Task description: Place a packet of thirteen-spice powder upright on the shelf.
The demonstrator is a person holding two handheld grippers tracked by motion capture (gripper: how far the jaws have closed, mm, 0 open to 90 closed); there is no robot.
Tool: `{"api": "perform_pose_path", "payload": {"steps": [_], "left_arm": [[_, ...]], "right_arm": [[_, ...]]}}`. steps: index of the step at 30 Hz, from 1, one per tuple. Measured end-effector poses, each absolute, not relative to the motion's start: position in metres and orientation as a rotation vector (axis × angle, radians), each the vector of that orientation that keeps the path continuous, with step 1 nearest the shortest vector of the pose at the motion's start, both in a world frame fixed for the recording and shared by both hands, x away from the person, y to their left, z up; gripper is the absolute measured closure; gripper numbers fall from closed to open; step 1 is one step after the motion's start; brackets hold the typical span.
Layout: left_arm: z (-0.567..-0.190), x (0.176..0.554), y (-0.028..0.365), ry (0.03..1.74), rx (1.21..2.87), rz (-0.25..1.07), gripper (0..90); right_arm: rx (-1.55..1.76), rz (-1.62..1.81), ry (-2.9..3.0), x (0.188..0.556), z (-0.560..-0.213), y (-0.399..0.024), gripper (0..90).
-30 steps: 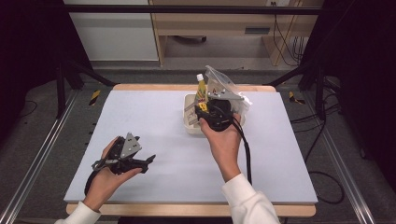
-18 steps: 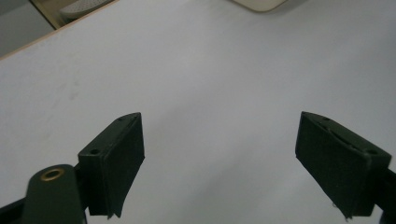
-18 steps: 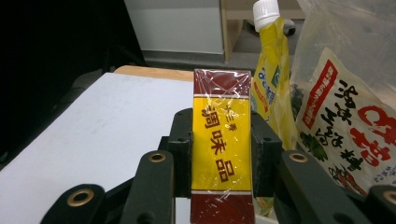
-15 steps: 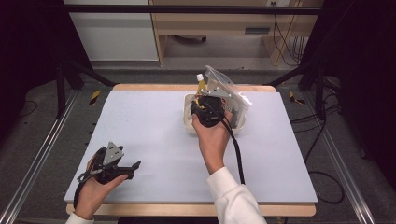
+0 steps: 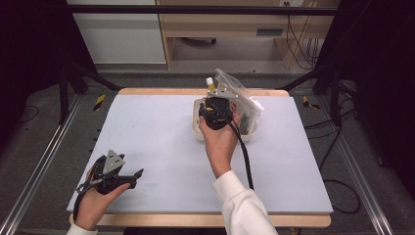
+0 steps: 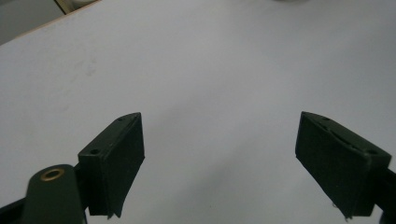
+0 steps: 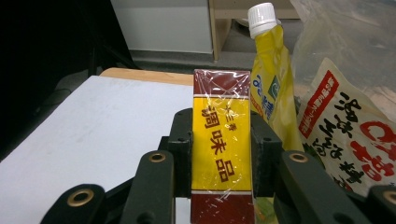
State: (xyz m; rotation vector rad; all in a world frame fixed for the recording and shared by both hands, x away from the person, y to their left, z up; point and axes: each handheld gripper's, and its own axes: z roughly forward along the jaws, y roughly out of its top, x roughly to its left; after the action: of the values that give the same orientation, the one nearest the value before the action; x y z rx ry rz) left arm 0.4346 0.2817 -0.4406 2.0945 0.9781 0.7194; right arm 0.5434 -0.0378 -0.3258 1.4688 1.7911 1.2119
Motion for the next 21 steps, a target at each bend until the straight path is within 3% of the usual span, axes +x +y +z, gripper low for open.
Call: {"api": "perform_pose_path", "payload": {"steps": [21], "left_arm": [[-0.44, 0.434, 0.281, 0.964, 2.104, 0.723, 15.3]], "right_arm": [[1.488, 1.149, 1.789, 0.562, -0.329, -0.027, 68.0]]}}
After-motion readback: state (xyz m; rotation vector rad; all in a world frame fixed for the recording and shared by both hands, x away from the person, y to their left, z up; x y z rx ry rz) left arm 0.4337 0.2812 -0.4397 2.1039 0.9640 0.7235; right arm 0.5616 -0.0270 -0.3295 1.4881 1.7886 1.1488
